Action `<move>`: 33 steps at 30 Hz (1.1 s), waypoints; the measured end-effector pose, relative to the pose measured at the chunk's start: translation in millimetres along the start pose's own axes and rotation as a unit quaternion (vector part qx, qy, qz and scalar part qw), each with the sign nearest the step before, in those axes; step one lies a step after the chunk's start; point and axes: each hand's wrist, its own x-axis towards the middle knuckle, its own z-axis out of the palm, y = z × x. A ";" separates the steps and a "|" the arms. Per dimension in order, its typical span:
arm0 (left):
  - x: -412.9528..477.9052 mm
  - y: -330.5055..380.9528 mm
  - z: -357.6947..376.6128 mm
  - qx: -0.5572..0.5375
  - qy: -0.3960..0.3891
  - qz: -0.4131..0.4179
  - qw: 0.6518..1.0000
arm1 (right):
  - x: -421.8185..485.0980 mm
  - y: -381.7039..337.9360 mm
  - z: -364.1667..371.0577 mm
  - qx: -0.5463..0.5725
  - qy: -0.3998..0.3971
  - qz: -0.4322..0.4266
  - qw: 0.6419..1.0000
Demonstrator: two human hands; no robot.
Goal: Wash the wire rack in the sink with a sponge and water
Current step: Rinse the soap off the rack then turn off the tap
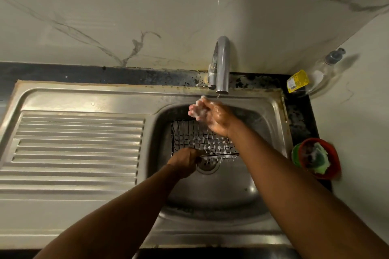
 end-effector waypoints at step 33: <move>-32.0 8.4 -156.1 -0.377 0.046 -0.078 0.922 | -32.9 -37.7 -28.2 -0.781 0.180 -0.093 0.590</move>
